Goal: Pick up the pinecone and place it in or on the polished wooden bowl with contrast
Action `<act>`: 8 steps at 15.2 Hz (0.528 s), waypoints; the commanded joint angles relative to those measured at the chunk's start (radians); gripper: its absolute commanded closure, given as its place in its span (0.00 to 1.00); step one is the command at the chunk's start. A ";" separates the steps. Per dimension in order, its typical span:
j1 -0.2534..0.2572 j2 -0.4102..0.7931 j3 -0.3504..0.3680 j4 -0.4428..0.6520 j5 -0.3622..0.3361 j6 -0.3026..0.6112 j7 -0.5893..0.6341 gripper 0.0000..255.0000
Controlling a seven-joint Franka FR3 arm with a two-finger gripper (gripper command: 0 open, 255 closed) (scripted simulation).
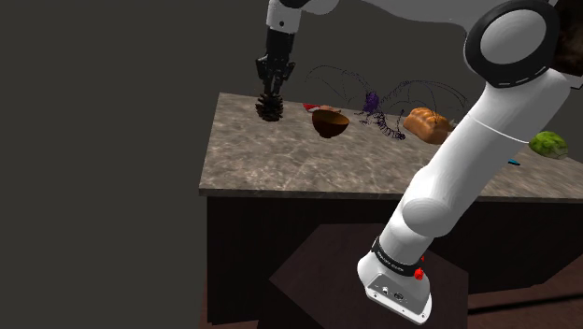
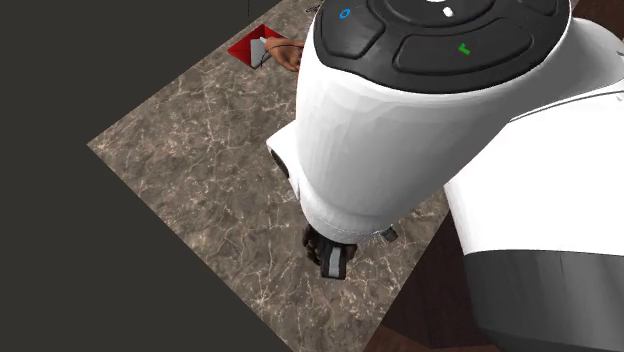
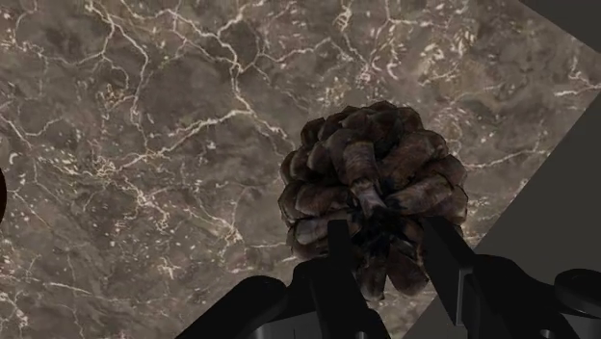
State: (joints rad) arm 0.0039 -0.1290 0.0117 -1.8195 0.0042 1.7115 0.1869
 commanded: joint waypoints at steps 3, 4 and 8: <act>-0.010 -0.002 -0.013 0.030 -0.001 -0.032 -0.023 1.00; -0.021 -0.007 -0.027 0.029 -0.002 -0.035 -0.047 1.00; -0.062 -0.014 -0.082 0.035 -0.008 -0.050 -0.143 1.00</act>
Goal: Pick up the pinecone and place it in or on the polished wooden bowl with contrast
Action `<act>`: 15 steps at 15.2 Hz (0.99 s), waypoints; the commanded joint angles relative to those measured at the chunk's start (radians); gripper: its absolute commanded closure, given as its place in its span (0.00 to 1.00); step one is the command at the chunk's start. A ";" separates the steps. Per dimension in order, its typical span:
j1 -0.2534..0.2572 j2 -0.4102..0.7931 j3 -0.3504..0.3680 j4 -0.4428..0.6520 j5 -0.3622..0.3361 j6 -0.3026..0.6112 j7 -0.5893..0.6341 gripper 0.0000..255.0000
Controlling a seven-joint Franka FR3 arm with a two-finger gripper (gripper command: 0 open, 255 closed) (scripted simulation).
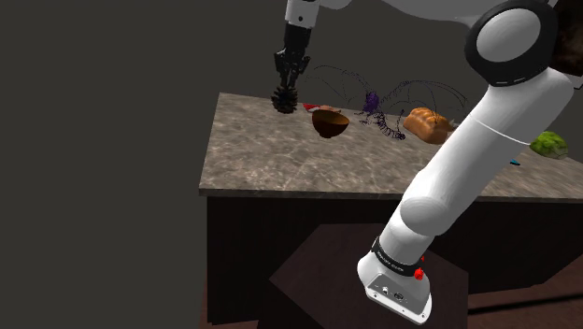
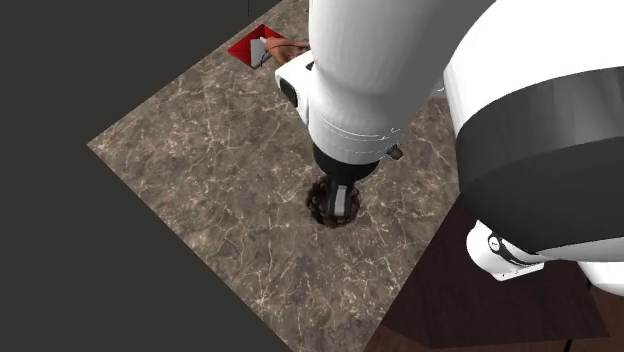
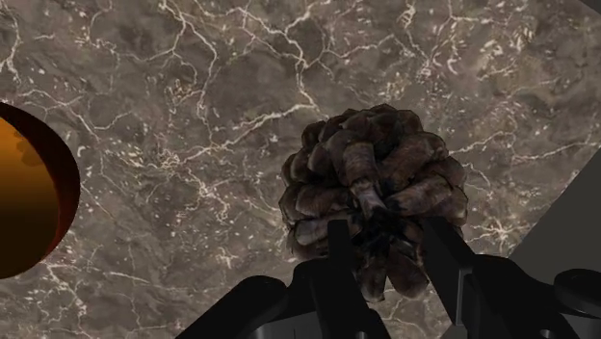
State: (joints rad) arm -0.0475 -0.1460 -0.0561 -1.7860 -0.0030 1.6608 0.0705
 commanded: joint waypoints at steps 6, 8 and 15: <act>-0.072 0.023 -0.099 0.047 -0.007 -0.024 -0.172 1.00; -0.094 0.038 -0.127 0.072 -0.007 -0.034 -0.221 1.00; -0.173 0.128 -0.222 0.201 0.011 -0.076 -0.397 1.00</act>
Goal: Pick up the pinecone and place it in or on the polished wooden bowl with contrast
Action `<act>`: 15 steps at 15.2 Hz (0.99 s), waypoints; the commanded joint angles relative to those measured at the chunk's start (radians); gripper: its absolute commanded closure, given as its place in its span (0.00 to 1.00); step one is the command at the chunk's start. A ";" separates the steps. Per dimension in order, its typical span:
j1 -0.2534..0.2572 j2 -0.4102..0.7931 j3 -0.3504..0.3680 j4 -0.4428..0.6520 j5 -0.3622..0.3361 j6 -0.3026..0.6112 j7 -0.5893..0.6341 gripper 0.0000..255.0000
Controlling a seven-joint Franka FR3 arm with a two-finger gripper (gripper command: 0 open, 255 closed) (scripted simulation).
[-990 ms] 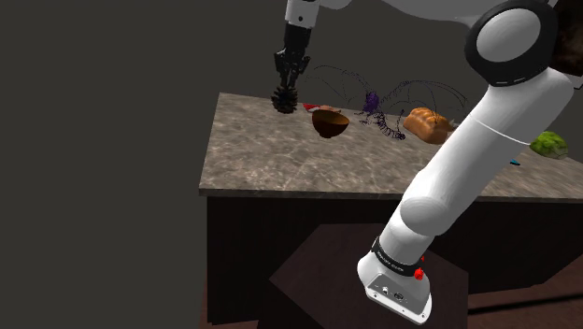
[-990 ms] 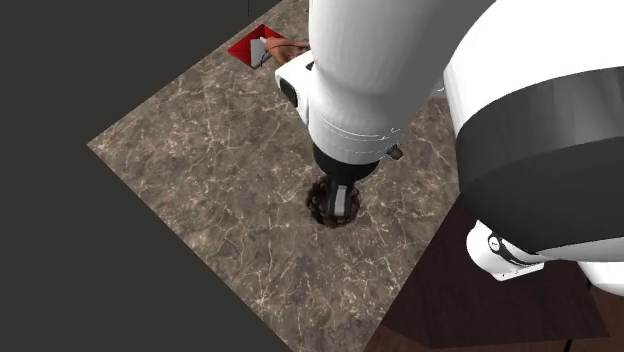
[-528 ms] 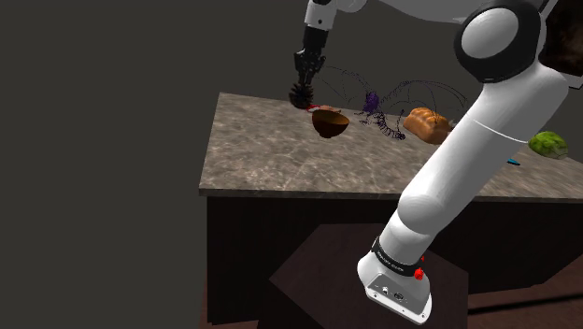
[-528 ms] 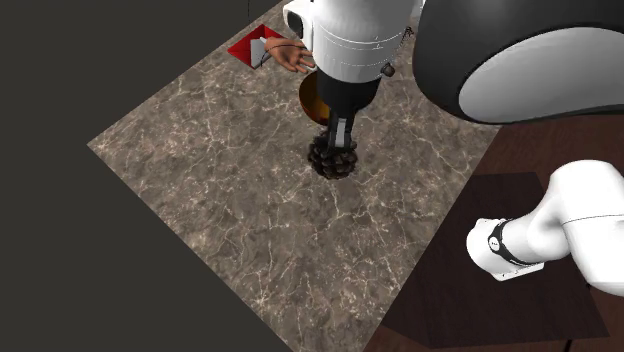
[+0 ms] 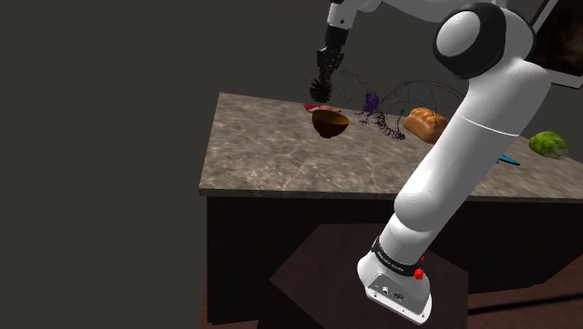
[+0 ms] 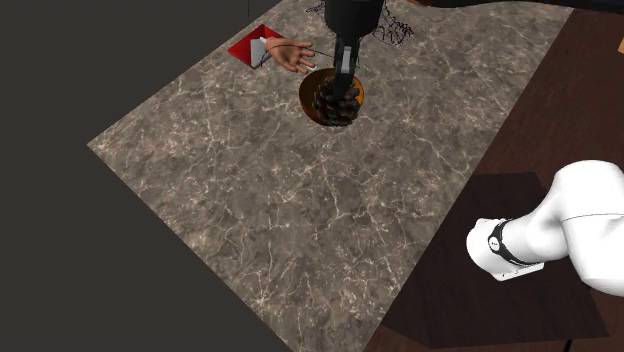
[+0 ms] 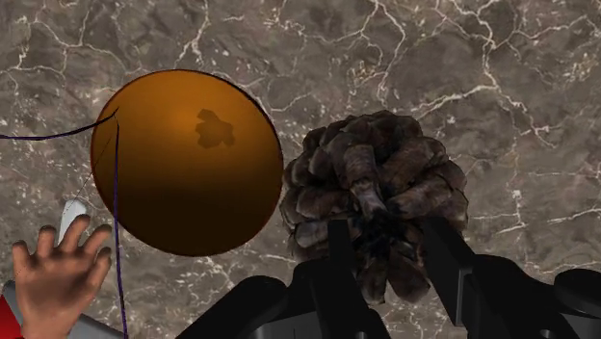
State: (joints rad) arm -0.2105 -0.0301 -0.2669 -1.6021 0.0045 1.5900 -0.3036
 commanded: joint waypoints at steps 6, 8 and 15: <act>-0.094 0.139 -0.087 0.190 0.049 -0.061 -0.178 1.00; -0.130 0.193 -0.109 0.265 0.072 -0.086 -0.229 1.00; -0.160 0.226 -0.124 0.244 0.087 -0.037 -0.277 1.00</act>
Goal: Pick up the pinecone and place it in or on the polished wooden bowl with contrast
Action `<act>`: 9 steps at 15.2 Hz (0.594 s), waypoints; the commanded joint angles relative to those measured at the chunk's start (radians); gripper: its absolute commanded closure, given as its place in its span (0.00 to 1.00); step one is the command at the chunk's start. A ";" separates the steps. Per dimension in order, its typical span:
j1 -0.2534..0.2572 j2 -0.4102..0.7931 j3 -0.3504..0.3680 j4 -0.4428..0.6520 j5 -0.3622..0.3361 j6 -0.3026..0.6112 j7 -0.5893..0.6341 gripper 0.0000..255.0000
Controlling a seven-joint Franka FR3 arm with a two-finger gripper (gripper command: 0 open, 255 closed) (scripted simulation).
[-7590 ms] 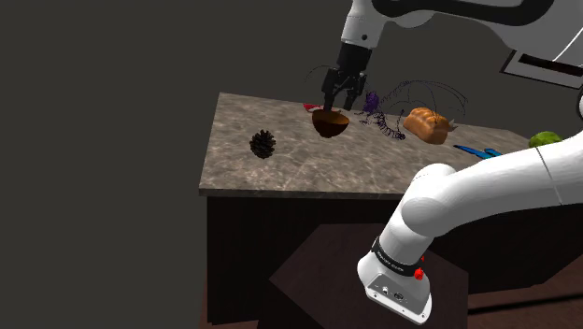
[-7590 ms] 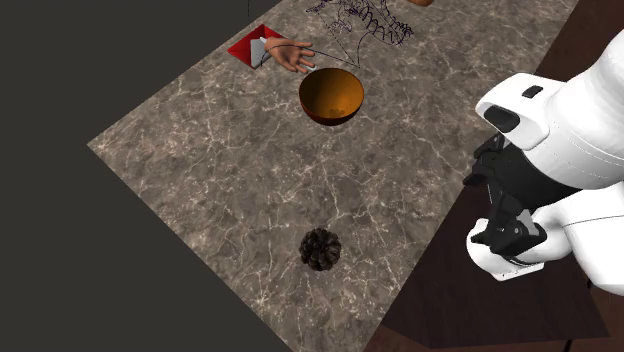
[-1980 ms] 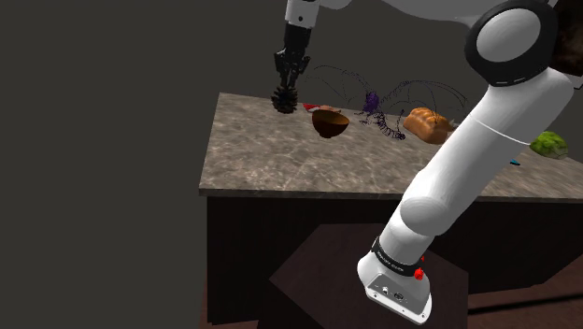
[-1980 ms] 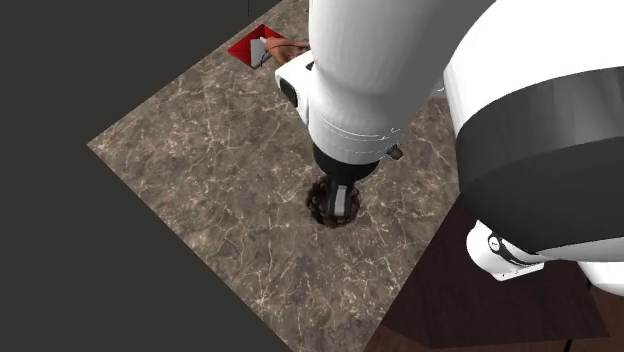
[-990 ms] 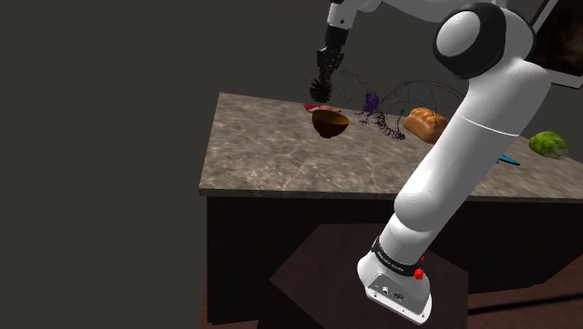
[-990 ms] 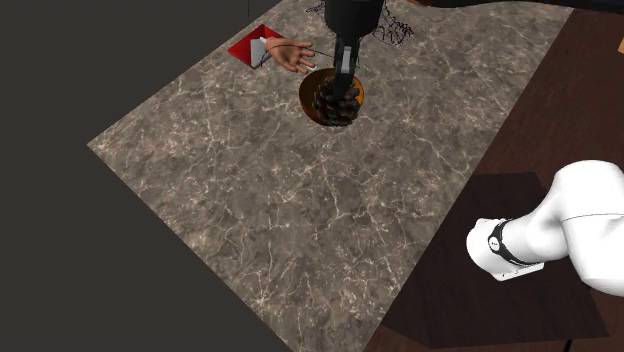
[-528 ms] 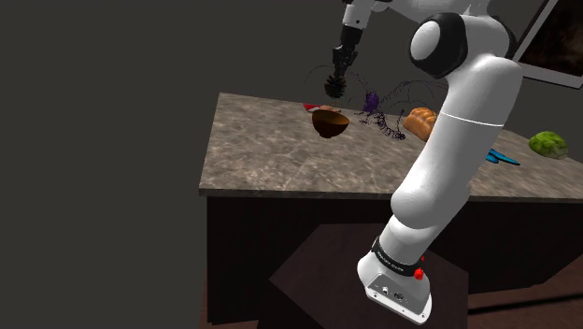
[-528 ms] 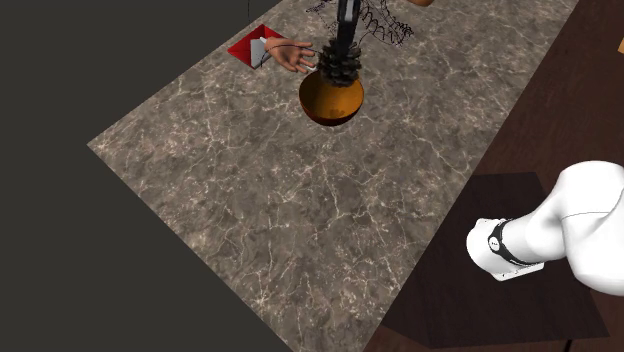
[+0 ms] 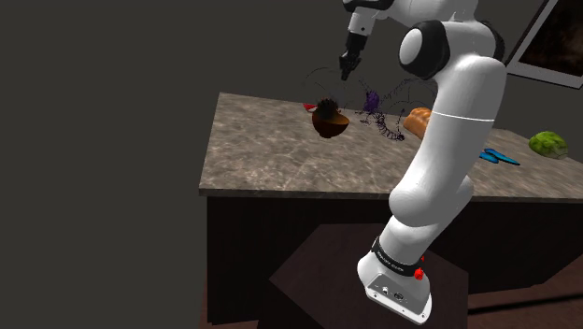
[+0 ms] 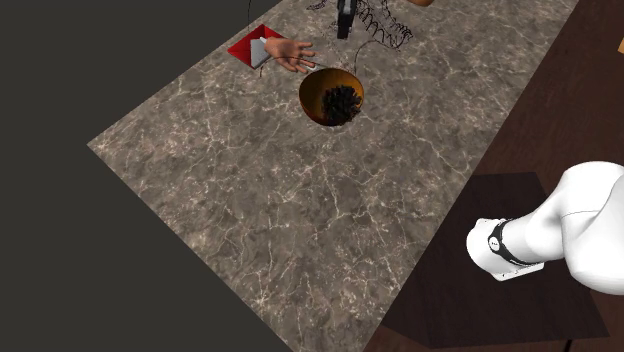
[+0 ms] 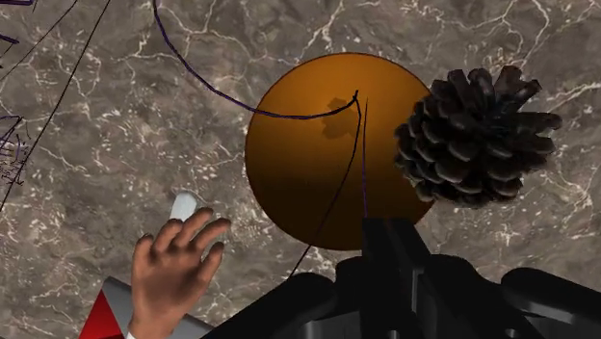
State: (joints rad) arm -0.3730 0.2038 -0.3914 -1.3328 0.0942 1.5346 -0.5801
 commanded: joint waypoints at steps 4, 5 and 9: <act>0.010 -0.039 0.003 -0.090 0.013 0.056 0.035 0.00; 0.019 -0.071 0.006 -0.157 0.028 0.095 0.070 0.00; 0.046 -0.178 0.022 -0.388 0.100 0.253 0.200 0.00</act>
State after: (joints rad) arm -0.3314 0.0467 -0.3718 -1.6679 0.1722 1.7454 -0.4118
